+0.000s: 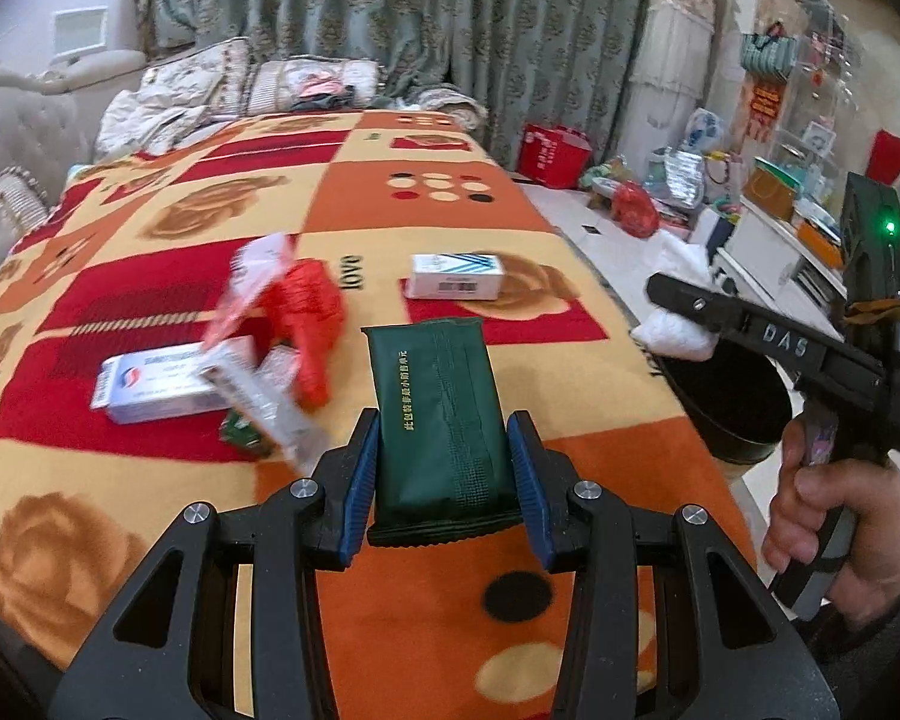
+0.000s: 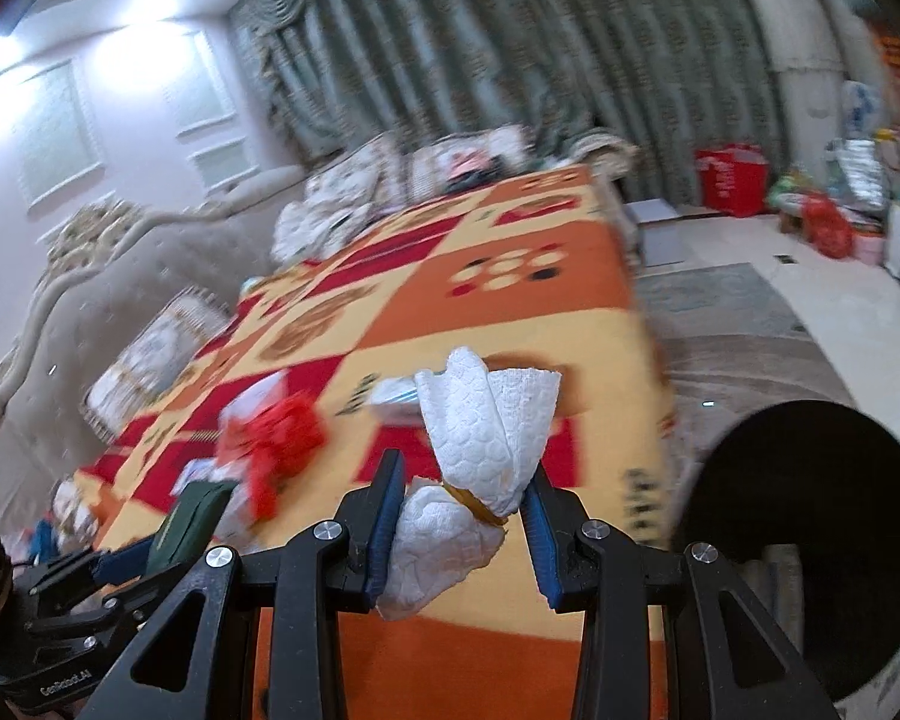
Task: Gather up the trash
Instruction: 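Carry the green pouch and tissues over the black bin and open the right tool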
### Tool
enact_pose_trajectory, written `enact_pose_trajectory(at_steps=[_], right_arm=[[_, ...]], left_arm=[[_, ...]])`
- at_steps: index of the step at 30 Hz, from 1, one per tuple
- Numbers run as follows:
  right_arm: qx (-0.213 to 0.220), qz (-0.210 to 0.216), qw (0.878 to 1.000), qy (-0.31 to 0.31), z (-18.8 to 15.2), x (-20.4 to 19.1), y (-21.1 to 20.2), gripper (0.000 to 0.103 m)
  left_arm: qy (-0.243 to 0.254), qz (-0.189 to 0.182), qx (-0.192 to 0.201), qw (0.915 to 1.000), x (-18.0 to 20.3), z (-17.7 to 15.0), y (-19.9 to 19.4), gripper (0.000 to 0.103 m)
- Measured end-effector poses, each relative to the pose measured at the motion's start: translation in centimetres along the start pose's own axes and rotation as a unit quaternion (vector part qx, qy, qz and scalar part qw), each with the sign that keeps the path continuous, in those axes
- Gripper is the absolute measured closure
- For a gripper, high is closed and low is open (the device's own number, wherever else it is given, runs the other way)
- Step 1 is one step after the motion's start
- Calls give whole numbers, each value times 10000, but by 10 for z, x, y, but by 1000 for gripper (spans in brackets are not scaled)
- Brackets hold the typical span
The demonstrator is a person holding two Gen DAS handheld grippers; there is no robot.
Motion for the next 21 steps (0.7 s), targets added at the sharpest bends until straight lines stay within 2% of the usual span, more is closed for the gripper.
enact_pose_trajectory(at_steps=[5,9,12,18,21], right_arm=[[186,-669,9966,444,6,60,-21,67],[129,-1407,9851,985,1,121,-31,67],[86,-1453,9777,1514,-5,153,-37,67],[-122,-1862,9728,1372,-8,174,-39,67],[-138,-1836,9711,1520,-12,186,-41,65]], left_arm=[[251,-272,-87,9993,33,8,16,63],[688,-663,-126,9953,77,17,29,63],[928,-1004,-127,9905,113,26,42,63],[1172,-1460,-335,9817,174,38,75,63],[1329,-1544,-427,9781,196,38,91,63]])
Point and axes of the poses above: each gripper's, at about its wrist camera, not at the fingertips, and y roughly the way its jaws point, x to its right, z to its top, the point moved 9 cm from there along y, roughly the way its jaws point, and after that the axes turned 1 degree about -z, right-handed, at the moved point
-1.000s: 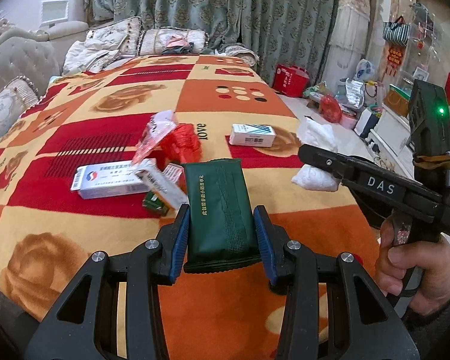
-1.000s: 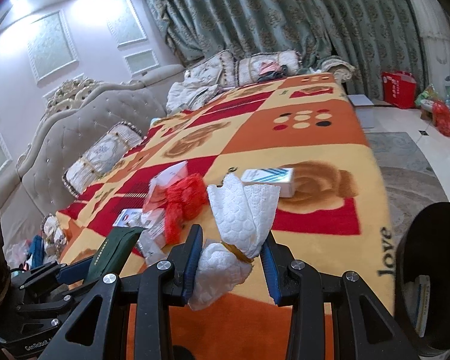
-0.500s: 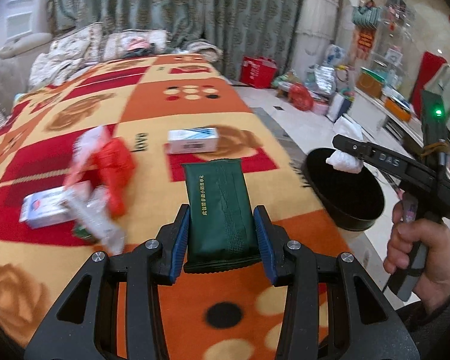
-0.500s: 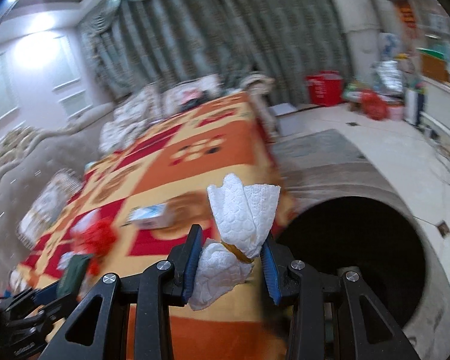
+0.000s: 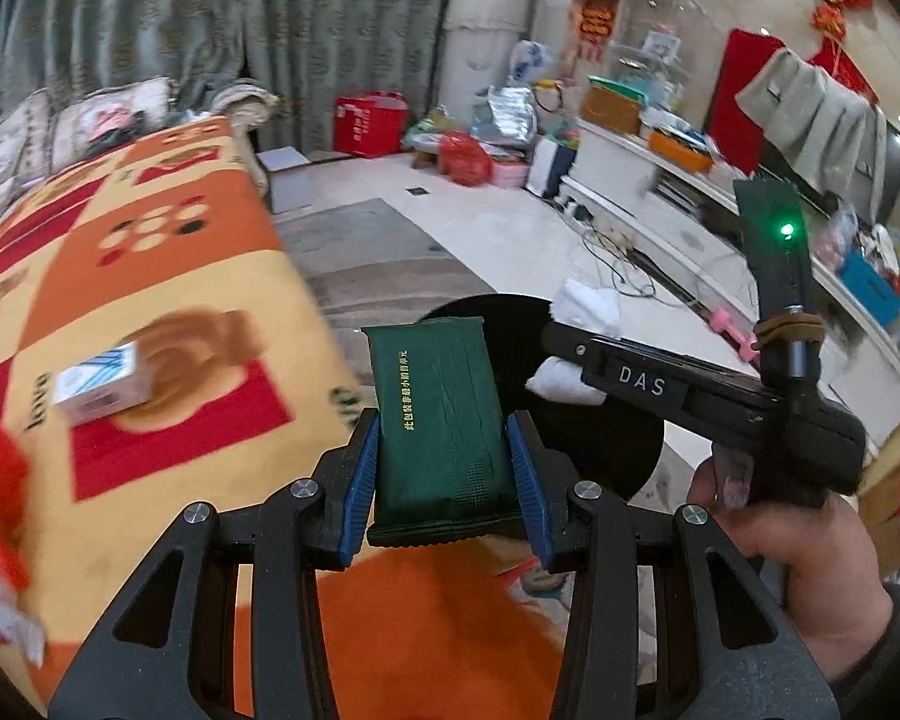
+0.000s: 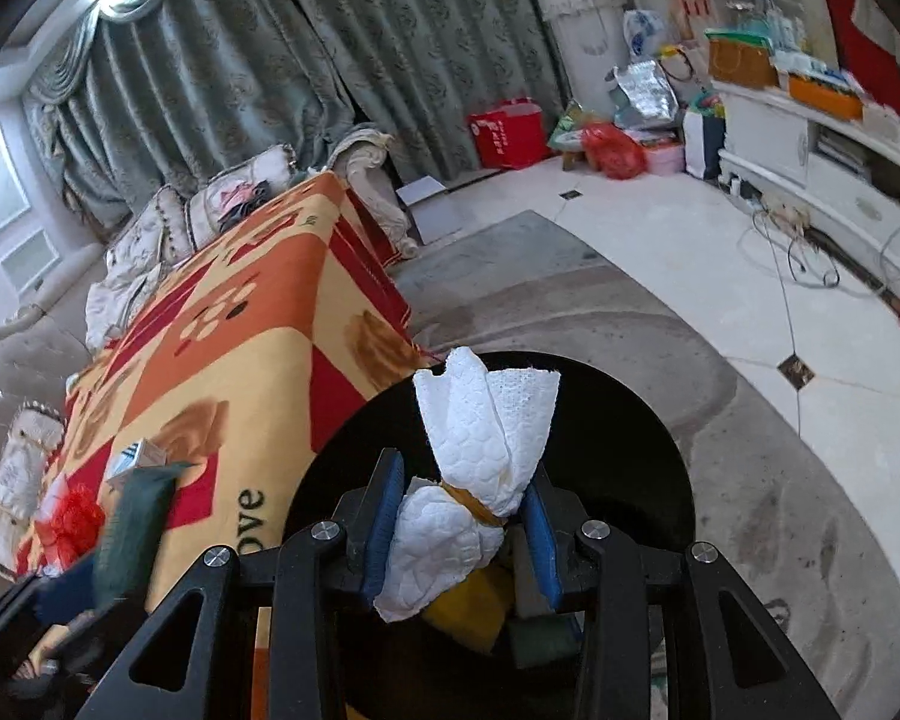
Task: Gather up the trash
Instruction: 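Carry the green pouch and tissues over the black bin and open the right tool, then grasp the white sachet strip with the right tool while the left tool opens over the bin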
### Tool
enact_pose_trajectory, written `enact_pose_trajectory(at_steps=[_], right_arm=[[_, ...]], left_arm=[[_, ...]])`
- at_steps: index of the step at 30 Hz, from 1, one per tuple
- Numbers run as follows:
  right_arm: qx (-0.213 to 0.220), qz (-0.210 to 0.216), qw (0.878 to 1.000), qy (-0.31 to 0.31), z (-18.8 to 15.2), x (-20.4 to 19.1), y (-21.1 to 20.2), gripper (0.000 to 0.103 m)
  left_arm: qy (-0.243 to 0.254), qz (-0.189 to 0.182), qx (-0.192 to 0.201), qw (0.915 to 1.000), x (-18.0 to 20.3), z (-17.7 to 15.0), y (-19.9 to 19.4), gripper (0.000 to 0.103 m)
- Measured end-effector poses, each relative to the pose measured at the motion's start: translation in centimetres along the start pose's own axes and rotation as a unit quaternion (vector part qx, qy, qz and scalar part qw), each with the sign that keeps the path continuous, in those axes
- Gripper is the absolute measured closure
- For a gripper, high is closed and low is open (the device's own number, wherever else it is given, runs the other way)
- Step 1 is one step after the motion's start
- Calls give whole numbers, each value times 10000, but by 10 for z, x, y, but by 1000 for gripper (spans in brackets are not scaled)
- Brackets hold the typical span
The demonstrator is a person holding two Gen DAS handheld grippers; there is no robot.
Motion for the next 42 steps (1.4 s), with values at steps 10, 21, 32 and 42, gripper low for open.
enact_pose_trajectory(at_steps=[10,21,32,42], right_arm=[[261,-1,9960,849,12,29,-8,48],[367,28,9962,794,19,18,-8,46],[319,371,9984,270,10,-52,-2,44],[-620,2298,9545,-1795,-75,-234,0,44]], left_arm=[[-61,-32,-208,9998,7,-1,40,63],[-341,109,-237,9991,-10,-8,34,46],[-1009,827,271,9911,-99,-62,-83,46],[-1993,2137,299,9559,-240,-164,-173,46]])
Point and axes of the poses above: each gripper's, at about its wrist camera, not at the fingertips, and y roughly the way its jaws point, x to its right, z to its top, the point moved 9 cm from there along y, roughly the way its jaws point, and after that the axes turned 1 degree about -z, right-handed, at the moved point
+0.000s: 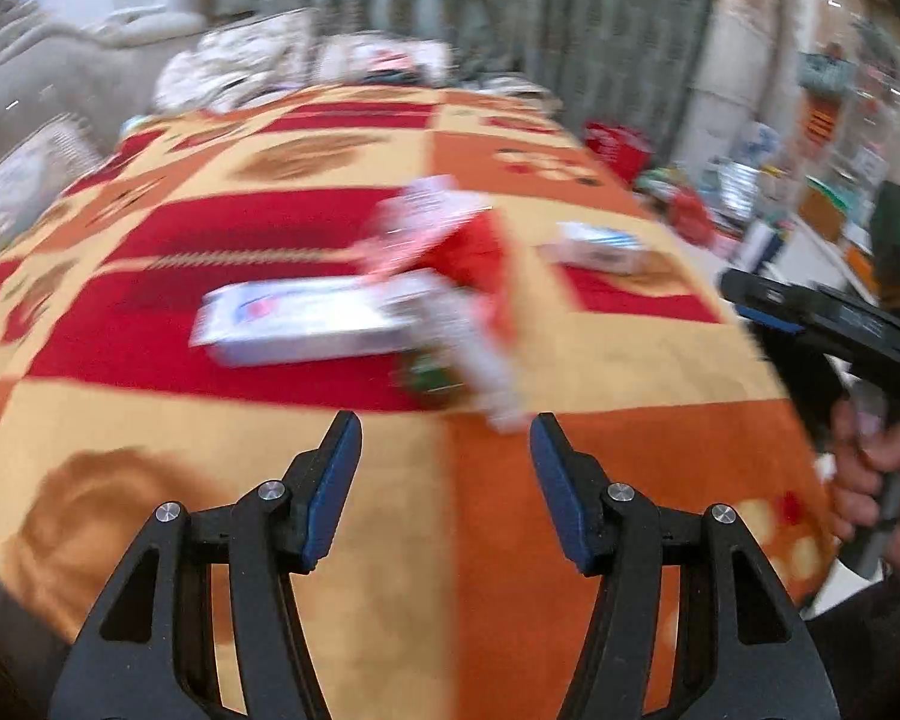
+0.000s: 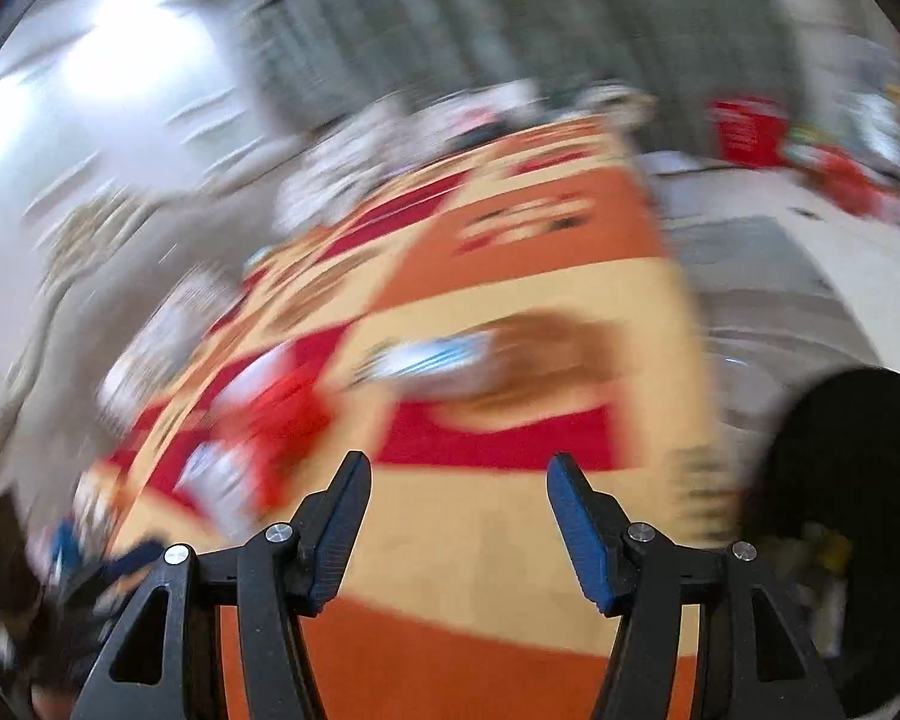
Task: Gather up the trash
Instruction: 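Grasp the white sachet strip with the right tool while the left tool opens over the bin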
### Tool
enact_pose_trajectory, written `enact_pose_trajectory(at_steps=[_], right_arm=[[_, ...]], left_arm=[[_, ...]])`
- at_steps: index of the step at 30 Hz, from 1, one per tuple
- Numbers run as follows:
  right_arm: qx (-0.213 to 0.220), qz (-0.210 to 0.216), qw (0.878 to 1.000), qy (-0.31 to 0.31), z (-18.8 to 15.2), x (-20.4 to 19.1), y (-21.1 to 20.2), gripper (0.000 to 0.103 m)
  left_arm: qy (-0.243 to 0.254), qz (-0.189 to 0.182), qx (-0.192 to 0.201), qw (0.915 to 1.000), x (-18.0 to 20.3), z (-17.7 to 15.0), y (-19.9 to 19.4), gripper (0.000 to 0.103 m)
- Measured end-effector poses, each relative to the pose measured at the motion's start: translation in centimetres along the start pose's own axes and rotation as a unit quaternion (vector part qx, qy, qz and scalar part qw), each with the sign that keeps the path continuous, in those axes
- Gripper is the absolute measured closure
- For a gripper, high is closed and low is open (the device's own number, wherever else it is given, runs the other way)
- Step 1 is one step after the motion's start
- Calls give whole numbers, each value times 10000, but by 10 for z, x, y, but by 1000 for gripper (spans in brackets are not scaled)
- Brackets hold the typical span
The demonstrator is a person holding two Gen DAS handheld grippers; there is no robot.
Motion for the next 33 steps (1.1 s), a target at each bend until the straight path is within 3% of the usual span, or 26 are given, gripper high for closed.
enact_pose_trajectory(at_steps=[3,7,10,12,19,24,31,33], right_arm=[[-223,488,9952,-818,-17,-66,25,44],[-386,815,9844,-1511,-37,-125,51,44],[-505,933,9774,-1826,-44,-153,71,44],[-542,972,9724,-2049,-44,-168,85,50],[-814,824,9708,-2100,-49,-171,112,62],[-845,679,9755,-1915,-46,-153,106,84],[-672,597,9843,-1517,-38,-130,89,85],[-690,510,9861,-1423,-37,-121,87,85]], left_arm=[[-233,374,77,9990,-37,-7,3,46],[-321,714,121,9969,-63,-15,14,46],[-427,682,3,9968,-72,-21,23,46],[-408,668,44,9969,-73,-19,23,46],[-493,480,67,9976,-75,-18,20,46],[-582,352,129,9976,-76,-6,12,46],[-166,423,314,9985,-86,49,16,46],[-7,266,251,9993,-86,68,25,46]])
Point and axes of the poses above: each gripper's, at about its wrist camera, not at the fingertips, and y roughly the way its jaws point, x to its right, z to its top, the point moved 9 cm from there along y, roughly the way its jaws point, and after that the axes turned 1 degree about -z, right-handed, at the moved point
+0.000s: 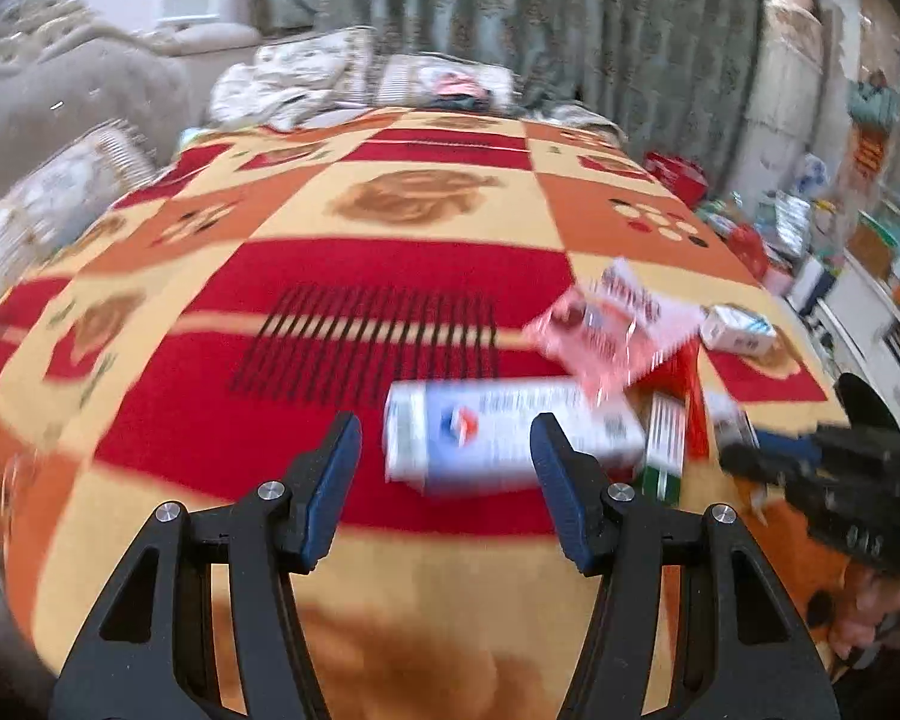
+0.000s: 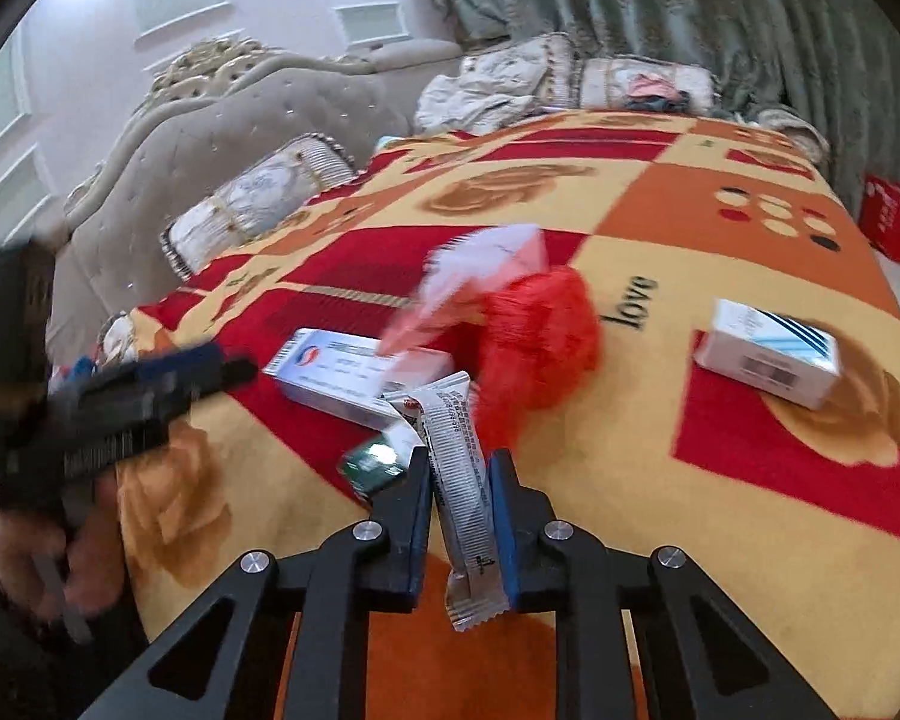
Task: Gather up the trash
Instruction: 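Grasp the white sachet strip with the right tool while the left tool opens over the bin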
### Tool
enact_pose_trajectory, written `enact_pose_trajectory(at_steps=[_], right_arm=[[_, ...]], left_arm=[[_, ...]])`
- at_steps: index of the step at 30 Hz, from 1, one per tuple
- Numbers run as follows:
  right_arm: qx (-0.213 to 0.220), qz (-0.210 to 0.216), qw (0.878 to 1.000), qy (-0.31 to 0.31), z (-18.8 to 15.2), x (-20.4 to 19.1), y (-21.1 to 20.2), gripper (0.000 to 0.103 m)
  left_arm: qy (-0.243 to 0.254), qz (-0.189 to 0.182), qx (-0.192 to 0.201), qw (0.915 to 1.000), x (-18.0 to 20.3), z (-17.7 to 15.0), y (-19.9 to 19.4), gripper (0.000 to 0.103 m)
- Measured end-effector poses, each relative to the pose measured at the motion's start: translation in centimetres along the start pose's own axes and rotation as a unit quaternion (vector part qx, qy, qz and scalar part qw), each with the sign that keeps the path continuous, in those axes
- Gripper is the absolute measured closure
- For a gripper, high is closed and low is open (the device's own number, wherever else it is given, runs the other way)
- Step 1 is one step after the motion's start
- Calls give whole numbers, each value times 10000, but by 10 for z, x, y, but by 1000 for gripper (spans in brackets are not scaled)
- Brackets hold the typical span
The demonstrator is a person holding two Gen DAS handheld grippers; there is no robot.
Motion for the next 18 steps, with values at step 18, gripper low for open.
enact_pose_trajectory(at_steps=[18], right_arm=[[19,-99,9998,145,-6,13,-7,85]], left_arm=[[1550,419,-1223,9794,-21,-18,63,46]])
Point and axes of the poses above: each gripper's, at about its wrist camera, not at the fingertips, and y roughly the way its jaws point, x to its right, z to its top, the point moved 9 cm from there along y, roughly the way its jaws point, and after that the axes turned 1 degree about -z, right-handed, at the moved point
